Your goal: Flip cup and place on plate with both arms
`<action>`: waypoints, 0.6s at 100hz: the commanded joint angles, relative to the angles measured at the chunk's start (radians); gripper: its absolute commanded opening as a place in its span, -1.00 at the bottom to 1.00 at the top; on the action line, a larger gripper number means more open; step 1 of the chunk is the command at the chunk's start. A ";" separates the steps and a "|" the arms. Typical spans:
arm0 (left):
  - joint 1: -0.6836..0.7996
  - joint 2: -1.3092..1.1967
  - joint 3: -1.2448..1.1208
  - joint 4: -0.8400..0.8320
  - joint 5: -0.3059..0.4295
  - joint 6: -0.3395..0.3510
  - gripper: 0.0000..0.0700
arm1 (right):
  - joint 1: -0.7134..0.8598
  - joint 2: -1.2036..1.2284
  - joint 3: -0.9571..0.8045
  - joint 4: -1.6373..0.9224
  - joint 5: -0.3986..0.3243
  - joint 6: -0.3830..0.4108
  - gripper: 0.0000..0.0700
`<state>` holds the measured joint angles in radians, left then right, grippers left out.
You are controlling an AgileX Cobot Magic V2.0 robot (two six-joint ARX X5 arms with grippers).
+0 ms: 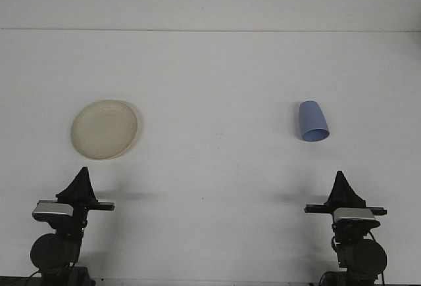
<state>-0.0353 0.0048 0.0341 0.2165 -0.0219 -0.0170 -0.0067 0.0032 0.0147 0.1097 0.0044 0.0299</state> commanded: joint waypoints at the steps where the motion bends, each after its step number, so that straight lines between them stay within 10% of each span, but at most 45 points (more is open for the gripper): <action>1: 0.000 -0.002 -0.019 0.010 0.000 -0.003 -0.97 | 0.001 -0.002 -0.002 0.010 0.003 0.000 -0.99; 60: 0.000 -0.002 -0.019 0.010 0.000 -0.002 -0.97 | 0.001 0.006 0.138 -0.127 -0.004 0.042 -0.99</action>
<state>-0.0353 0.0048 0.0341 0.2165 -0.0219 -0.0170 -0.0067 0.0036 0.1097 0.0162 0.0010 0.0422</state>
